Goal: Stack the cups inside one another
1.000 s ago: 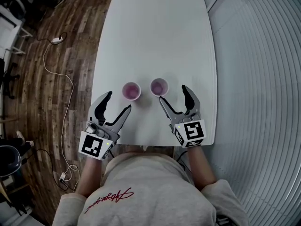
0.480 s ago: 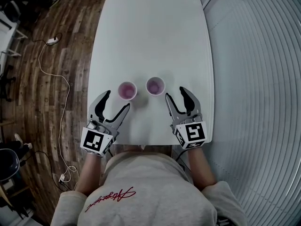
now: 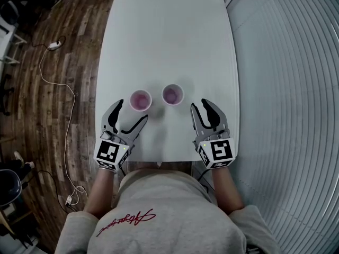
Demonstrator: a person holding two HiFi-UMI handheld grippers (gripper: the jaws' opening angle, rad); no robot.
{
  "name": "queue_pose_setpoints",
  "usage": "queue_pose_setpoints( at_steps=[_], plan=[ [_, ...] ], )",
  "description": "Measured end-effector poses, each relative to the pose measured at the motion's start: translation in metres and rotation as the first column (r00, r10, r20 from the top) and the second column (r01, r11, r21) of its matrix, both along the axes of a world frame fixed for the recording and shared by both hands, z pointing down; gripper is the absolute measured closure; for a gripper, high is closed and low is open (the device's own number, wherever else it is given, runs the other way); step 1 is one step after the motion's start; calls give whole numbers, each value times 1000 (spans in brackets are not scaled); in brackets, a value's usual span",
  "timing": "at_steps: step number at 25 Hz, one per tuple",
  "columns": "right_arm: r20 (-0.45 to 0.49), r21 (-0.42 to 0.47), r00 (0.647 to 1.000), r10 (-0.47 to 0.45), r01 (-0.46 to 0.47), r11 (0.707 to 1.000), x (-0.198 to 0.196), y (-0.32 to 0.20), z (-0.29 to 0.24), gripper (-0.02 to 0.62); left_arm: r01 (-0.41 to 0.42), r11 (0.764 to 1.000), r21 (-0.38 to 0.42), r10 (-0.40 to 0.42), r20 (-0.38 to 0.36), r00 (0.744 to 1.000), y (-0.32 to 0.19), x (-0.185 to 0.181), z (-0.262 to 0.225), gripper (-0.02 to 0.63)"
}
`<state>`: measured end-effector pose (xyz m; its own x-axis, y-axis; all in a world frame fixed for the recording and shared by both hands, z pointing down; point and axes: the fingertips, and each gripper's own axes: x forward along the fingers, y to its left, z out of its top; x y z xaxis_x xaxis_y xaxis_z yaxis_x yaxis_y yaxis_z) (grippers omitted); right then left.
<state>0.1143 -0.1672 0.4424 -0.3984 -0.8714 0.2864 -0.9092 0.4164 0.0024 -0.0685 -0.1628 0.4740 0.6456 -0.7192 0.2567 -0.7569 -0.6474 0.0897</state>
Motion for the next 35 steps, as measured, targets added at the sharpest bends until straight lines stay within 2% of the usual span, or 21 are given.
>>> queue_pose_setpoints(
  at_steps=[8,16,35],
  plan=[
    [-3,-7,1000,2,-2,1000,3,3,0,472,7,997,-75,-3,53,999,-10,5,34,236],
    [-9,-5,1000,20,-20,1000,9,11,2,472,13,994,-104,-4,79,997,-14,10,50,236],
    [-34,17,998,50,-50,999,11,16,-4,472,1,994,-110,14,136,991,-32,15,68,236]
  ],
)
